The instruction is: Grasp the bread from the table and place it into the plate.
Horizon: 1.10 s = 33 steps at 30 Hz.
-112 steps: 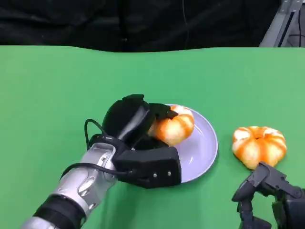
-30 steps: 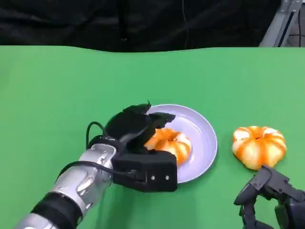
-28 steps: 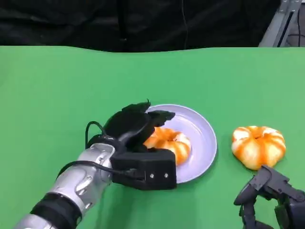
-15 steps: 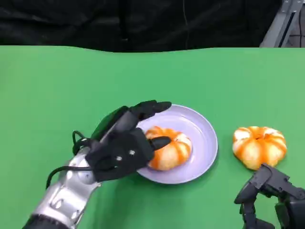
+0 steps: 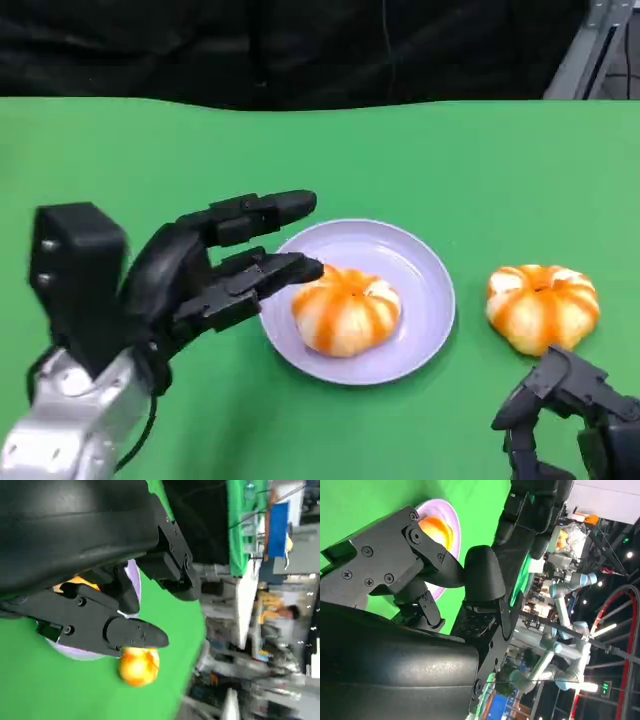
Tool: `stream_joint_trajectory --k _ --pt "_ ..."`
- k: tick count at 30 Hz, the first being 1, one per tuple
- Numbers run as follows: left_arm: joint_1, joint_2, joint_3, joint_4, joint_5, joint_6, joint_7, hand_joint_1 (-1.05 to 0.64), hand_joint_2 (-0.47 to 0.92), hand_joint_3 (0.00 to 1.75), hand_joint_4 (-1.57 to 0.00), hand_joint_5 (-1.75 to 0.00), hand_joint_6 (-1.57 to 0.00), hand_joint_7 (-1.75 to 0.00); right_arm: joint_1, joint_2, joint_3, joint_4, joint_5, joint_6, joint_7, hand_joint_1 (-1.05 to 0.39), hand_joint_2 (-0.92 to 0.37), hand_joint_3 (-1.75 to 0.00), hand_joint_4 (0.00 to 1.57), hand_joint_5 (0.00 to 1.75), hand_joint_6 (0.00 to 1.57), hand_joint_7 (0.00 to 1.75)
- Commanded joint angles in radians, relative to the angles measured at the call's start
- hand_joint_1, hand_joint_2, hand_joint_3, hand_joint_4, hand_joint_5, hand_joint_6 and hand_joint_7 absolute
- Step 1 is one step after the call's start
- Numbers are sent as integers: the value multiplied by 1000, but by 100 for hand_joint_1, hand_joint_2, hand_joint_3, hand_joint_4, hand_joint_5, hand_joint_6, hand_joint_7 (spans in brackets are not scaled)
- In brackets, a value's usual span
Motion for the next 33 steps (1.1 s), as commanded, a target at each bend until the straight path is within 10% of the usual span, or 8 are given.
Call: stream_joint_trajectory --k 1,7,12,15,33 --pt "130 52 98 -208 -149 161 6 16 65 119 -46 -107 -84 -5 2 -14 -9 2 25 -11 6 -12 -49 -126 83 175 75 153" --pt "246 60 204 -320 -335 289 25 14 64 144 -58 -125 -100 -18 -7 -13 -11 20 24 -26 1 -13 -48 -128 85 175 75 154" --pt "314 80 263 -375 -447 349 53 10 57 152 -70 -166 -83 -129 -5 -15 -11 10 19 -13 6 -12 -48 -129 84 175 74 154" --pt "358 117 285 -363 -462 319 -15 12 57 161 -94 -173 -92 -161 -25 -12 -14 42 25 -38 0 -12 -47 -129 85 175 75 154" --pt "390 143 287 -208 -454 182 -198 -3 57 155 -115 -175 -97 -175 -28 -25 -23 58 30 -53 9 -12 -48 -128 83 175 74 153"
